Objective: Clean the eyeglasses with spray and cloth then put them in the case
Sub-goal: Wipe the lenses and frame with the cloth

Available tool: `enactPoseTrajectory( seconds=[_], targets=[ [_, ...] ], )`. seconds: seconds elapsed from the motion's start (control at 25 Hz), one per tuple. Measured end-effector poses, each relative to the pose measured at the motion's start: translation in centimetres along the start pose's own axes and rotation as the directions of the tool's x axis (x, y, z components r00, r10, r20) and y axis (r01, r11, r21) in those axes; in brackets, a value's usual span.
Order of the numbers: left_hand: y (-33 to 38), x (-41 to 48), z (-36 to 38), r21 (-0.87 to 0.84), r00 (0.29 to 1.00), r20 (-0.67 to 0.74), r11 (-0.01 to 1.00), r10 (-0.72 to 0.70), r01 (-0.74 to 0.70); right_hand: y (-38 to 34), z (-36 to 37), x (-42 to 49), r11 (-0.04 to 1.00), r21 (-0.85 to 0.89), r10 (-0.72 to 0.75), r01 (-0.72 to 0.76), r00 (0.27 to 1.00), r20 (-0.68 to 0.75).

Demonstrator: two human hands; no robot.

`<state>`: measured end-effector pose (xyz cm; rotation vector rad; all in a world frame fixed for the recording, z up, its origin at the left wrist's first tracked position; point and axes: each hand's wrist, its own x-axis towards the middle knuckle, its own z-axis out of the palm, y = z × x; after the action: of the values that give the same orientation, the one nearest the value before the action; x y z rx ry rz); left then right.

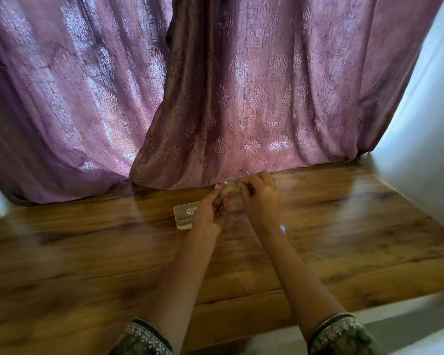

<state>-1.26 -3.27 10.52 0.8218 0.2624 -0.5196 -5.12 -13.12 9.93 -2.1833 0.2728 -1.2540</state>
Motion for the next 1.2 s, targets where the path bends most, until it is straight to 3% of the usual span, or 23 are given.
enactPoseTrajectory(
  seconds=[0.24,0.44,0.68,0.88,1.08,1.2],
  targets=[
    [0.2,-0.2,-0.3,-0.005,1.000,-0.015,1.000,-0.011,0.011,-0.9,0.8,-2.2,0.995,0.008,-0.095,0.095,0.987,0.132],
    [0.0,-0.3,-0.4,0.003,0.999,-0.036,1.000,0.006,-0.006,-0.2,-0.3,-0.3,0.999,-0.001,-0.037,0.037,0.999,0.016],
    [0.2,-0.6,-0.3,-0.007,1.000,-0.020,1.000,0.007,-0.007,-1.1,0.7,-2.4,0.989,0.022,-0.146,0.144,0.978,0.149],
    [0.1,-0.8,-0.6,0.030,0.999,-0.041,0.999,0.021,-0.020,-0.2,-0.3,-0.7,0.995,-0.020,-0.093,0.093,0.996,0.011],
    [0.2,-0.8,-0.6,0.006,1.000,-0.012,1.000,0.018,-0.018,-1.5,1.0,-2.0,0.990,0.043,-0.140,0.136,0.982,0.127],
    [0.3,-0.8,-0.9,0.041,0.999,-0.030,0.999,0.036,-0.035,-0.3,0.3,-2.7,0.990,0.042,-0.136,0.133,0.987,0.087]
  ],
)
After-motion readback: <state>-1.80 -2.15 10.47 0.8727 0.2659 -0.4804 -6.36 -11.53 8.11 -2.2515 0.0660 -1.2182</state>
